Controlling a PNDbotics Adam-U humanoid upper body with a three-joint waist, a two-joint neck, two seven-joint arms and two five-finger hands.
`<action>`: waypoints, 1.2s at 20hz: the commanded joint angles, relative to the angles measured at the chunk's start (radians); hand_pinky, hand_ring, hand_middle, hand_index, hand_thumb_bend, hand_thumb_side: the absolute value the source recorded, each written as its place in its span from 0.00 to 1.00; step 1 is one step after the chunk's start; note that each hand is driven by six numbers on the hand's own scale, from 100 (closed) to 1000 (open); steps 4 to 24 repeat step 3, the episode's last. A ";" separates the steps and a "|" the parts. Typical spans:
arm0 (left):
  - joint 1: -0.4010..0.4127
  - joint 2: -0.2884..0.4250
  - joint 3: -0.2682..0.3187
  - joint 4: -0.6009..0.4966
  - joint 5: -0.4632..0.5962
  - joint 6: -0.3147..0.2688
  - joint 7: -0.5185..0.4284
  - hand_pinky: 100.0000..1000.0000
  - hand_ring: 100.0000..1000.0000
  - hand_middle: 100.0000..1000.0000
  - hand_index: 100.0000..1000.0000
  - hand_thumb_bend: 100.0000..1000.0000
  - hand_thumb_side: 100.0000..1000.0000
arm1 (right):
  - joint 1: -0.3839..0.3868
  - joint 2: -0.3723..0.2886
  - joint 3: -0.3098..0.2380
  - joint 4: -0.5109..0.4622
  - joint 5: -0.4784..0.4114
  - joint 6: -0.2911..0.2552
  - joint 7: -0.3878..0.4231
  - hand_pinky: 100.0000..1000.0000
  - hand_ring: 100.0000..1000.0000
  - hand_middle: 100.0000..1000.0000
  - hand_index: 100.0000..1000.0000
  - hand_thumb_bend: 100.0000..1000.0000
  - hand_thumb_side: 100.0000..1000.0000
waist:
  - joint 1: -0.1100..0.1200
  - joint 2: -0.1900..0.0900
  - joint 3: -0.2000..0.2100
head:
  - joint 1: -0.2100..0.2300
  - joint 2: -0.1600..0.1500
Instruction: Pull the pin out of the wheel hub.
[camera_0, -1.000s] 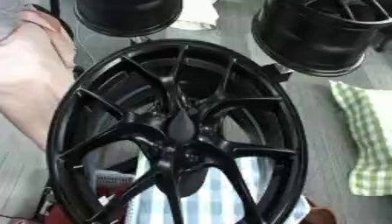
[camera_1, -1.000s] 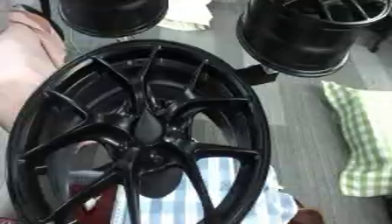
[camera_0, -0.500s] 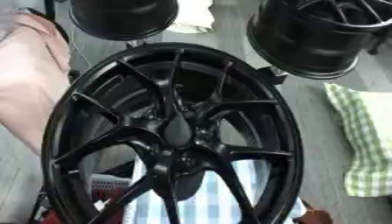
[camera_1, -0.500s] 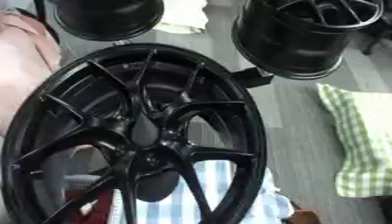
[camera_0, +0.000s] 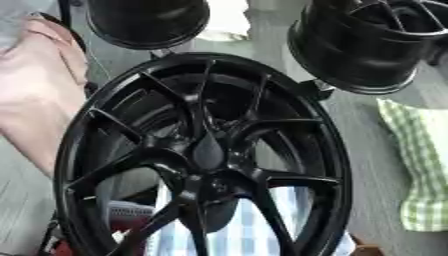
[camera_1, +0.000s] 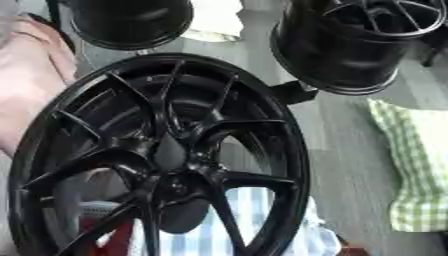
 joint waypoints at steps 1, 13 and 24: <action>-0.012 0.015 0.008 -0.017 -0.007 -0.007 0.003 0.76 0.70 0.58 0.74 0.03 0.63 | -0.027 -0.018 0.020 -0.062 0.030 -0.017 0.041 0.76 0.71 0.61 0.63 0.00 0.54 | 0.002 -0.015 0.002 | -0.008 -0.010; -0.012 0.016 0.008 -0.017 -0.009 -0.009 0.004 0.76 0.70 0.58 0.74 0.03 0.63 | -0.037 -0.017 0.032 -0.082 0.043 -0.017 0.061 0.76 0.71 0.61 0.63 0.00 0.53 | -0.001 -0.016 0.005 | -0.010 -0.010; -0.012 0.016 0.008 -0.017 -0.009 -0.009 0.004 0.76 0.70 0.58 0.74 0.03 0.63 | -0.037 -0.017 0.032 -0.082 0.043 -0.017 0.061 0.76 0.71 0.61 0.63 0.00 0.53 | -0.001 -0.016 0.005 | -0.010 -0.010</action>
